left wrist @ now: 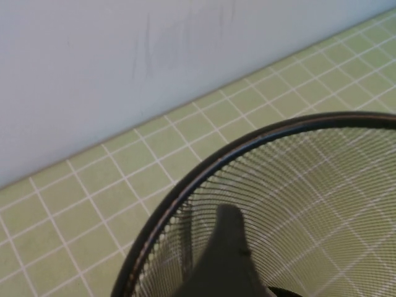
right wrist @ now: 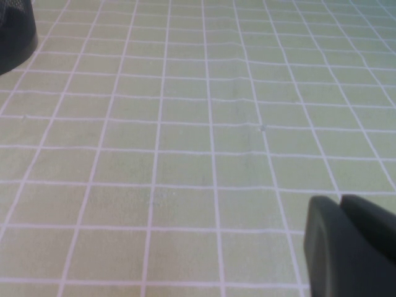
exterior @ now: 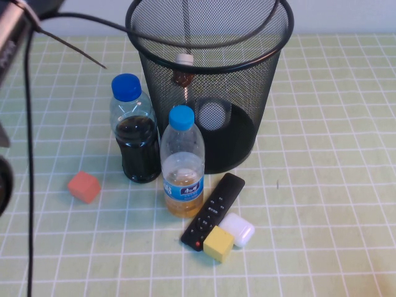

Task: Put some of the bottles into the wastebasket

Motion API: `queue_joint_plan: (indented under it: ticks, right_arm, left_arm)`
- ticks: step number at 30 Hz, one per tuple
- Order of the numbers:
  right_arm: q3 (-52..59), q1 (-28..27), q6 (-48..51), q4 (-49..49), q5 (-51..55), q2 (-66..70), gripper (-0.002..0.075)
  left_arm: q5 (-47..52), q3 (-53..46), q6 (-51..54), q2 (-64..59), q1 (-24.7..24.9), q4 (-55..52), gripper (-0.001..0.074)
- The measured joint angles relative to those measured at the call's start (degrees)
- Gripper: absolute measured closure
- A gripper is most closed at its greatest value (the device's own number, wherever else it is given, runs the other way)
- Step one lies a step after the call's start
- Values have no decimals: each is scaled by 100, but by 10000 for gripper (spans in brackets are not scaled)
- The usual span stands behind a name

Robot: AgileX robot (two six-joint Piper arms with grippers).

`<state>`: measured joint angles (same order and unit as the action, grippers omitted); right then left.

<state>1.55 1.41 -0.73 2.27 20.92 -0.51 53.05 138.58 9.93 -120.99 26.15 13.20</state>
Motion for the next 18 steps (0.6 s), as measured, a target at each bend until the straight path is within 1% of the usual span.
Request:
queue_joint_plan:
  ticks: [1,2,4,6,7,8,9,11,14,16,18]
  right_arm:
    - [0,0,0,0,0,0,734]
    - [0,0,0,0,0,0,734]
    - [0,0,0,0,0,0,734]
    - [0,0,0,0,0,0,734]
    - [0,0,0,0,0,0,734]
    - [0,0,0,0,0,0,734]
    - [0,0,0,0,0,0,734]
    - [0,0,0,0,0,0,734]
    - [0,0,0,0,0,0,734]
    - [0,0,0,0,0,0,734]
    - [0,0,0,0,0,0,734]
  left_arm:
    - [85,0,0,131,0,0,215]
    - [214,0,-11,266,0,0,260]
    - [381,8,-22,523,0,0,377]
    - [545,8,-22,819,0,-14,543]
    - [615,8,-11,941,0,-39,610]
    - [691,12,-2,1096,0,-64,653]
    - [776,23,-2,1250,0,-128,682]
    - [939,22,27,1541,0,-271,710]
    - [1230,9,137,2092,0,-557,726]
    - [1284,-184,177,2516,0,-749,730]
    - [1287,-594,191,3080,0,-965,731]
